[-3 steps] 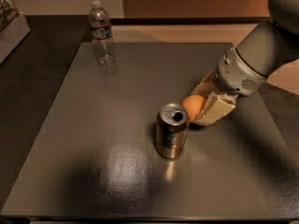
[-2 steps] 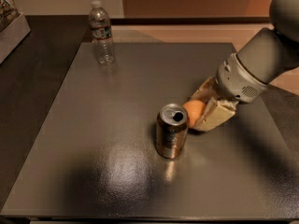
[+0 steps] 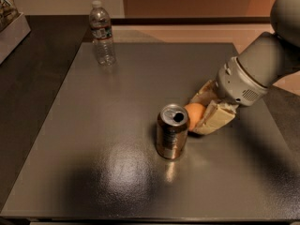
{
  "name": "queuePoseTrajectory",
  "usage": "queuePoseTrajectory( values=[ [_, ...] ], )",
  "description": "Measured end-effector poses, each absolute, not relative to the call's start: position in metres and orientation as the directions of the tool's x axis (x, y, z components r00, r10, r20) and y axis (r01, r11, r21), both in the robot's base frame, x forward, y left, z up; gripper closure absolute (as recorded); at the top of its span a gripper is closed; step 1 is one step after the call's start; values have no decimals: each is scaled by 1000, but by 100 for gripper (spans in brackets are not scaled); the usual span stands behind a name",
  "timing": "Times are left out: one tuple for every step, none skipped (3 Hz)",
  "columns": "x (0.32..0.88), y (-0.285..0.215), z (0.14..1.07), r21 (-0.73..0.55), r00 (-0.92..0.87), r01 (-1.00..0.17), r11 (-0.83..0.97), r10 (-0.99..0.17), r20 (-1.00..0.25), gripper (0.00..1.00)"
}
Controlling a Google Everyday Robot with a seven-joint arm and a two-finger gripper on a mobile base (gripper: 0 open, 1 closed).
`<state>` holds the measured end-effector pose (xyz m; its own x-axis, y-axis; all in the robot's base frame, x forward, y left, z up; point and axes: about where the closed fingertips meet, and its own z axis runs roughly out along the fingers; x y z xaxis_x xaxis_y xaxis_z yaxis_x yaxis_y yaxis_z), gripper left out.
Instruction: Move orange near orange can
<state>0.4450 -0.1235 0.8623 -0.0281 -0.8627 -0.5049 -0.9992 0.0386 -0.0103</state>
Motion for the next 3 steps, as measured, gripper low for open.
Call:
queuePoseTrajectory(
  values=[
    [445,-122,863,-12,-26,-999,37,-863,-504,13],
    [444,-121,863,-14,-23,-999,35,-864,-504,0],
    [444,-121,863,-14,-23,-999,35,-864,-504,0]
  ],
)
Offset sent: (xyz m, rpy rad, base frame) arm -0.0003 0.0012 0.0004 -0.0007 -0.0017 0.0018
